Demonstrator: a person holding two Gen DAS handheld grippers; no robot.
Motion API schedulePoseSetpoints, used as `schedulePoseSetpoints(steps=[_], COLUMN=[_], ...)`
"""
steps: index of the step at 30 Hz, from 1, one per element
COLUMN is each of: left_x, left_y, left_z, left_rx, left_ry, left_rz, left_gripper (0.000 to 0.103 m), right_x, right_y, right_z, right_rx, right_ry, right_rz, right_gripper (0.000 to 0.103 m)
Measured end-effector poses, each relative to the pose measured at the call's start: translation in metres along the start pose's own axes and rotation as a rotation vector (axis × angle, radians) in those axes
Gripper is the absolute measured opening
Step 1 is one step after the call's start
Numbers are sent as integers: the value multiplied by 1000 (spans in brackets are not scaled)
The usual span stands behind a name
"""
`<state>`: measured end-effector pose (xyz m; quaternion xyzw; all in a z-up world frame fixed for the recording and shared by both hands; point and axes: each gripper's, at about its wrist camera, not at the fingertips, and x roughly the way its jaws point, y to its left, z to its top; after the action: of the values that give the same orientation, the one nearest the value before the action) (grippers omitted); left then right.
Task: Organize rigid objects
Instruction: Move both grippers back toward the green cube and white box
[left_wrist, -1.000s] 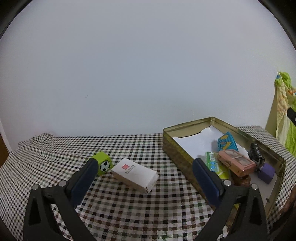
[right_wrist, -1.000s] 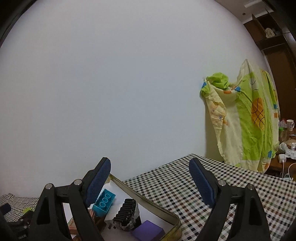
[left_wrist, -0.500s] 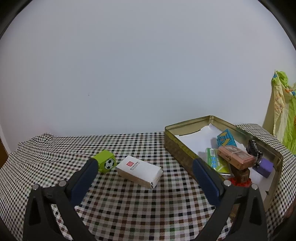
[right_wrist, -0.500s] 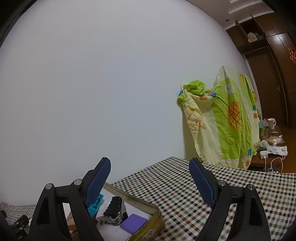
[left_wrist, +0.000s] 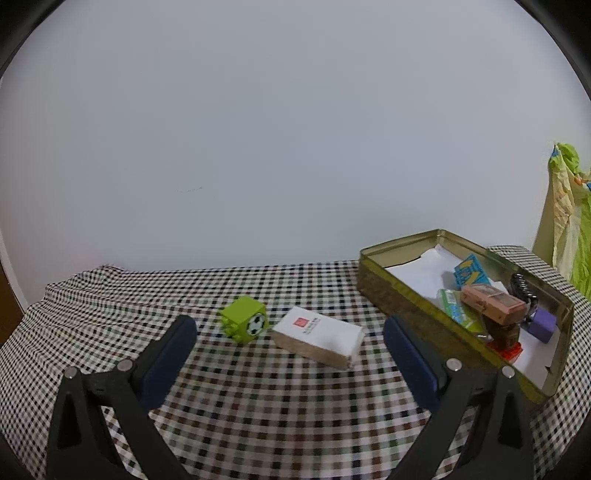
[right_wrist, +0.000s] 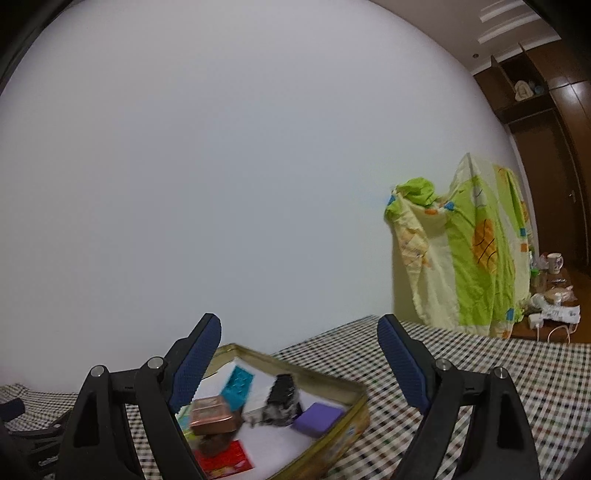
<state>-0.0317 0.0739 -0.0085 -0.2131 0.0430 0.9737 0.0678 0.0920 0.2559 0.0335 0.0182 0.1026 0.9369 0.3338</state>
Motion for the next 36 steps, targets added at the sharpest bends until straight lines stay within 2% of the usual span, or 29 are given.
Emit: schedulePoseSetpoints(steps=[9,15,20,24,32,36], left_x=[6,16,32,42,60,63], left_y=[24,57,92,114,143,148], left_z=[-1,-3,-4,-6,-8,-11], left_rx=[-6,-12,-35,-54,-83,-104], left_ry=[14,45,86,121,197,217], left_rz=[25,76,150,196,235,248], left_gripper=[102,102,102,102,102,102], right_x=[-7,2,11,20,26,42], right_y=[45,78,105,130,180,203], right_z=[-12,-23,-34,-44,-59,-71], right_rx=[-11,-47,-67,-124,-232,-302], right_ry=[66,142,225,288,341,437], right_rz=[76,138,192,237,372,437], right_gripper=[88,88,88,88,88,88])
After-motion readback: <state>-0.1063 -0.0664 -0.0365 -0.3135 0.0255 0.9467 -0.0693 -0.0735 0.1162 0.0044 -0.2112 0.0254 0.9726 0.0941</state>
